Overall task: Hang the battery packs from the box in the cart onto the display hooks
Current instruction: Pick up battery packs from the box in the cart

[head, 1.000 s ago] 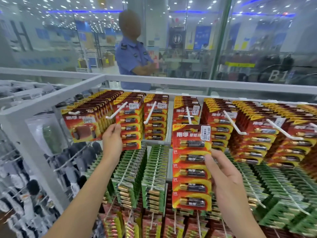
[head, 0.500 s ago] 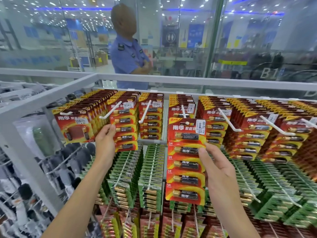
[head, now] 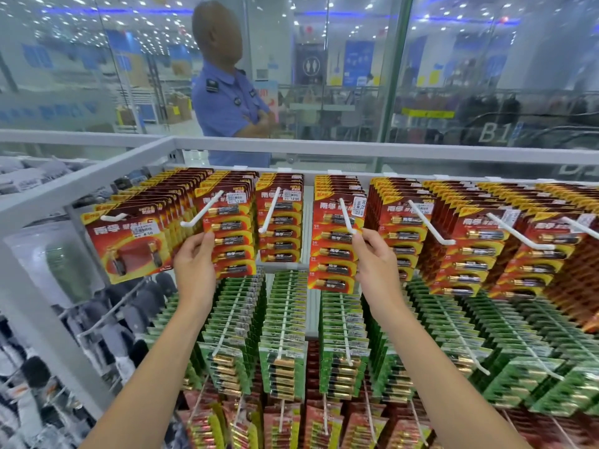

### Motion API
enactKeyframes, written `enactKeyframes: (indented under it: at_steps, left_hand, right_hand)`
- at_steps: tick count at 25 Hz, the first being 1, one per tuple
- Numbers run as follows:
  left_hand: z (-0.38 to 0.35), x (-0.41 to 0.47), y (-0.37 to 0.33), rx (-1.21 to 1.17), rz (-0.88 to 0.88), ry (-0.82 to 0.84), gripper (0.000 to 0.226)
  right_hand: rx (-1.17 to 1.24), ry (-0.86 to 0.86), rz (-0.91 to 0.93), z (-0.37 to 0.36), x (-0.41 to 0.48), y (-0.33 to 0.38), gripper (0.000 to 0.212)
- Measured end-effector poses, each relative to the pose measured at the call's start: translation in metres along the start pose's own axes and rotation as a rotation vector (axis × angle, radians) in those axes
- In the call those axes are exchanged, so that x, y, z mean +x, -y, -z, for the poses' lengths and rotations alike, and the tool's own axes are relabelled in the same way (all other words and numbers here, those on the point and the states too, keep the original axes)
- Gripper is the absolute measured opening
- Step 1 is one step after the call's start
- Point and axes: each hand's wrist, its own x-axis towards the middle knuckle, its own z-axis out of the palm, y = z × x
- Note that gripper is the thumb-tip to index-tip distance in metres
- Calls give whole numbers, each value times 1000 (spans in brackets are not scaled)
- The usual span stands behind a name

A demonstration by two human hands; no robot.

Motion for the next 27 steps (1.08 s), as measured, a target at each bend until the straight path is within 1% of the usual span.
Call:
enactKeyframes:
  at_steps: [4,6,8,12,16,20,25,27]
  left_hand:
    - [4,-13,0,61,-69,-41,28]
    - [11,-21,2,84,-74,-37,29]
    - [19,-33,9,73,-47,-24,27]
    - [28,-72,27,30,28,23,25]
    - [9,-129,38,9,74,225,24]
    - [-38,-201,49,13,102,439,26]
    - [-120,-299,66,39,257,816,24]
    - [-154,-341,74,45,275,962,23]
  right_hand:
    - [20,-43,-7,3,2,-11,26]
    - [11,-72,-8,5,-6,-17,27]
    - [-18,-100,3,11,-20,-25,30]
    - [-58,-199,-48,31,-65,-33,23]
    - [-76,-311,-143,76,-122,-50,24]
    - [-140,-518,-213,148,-183,-68,18]
    - [-121,-788,-292,251,-264,-84,14]
    - [-109,-896,-299,292,-296,-86,14]
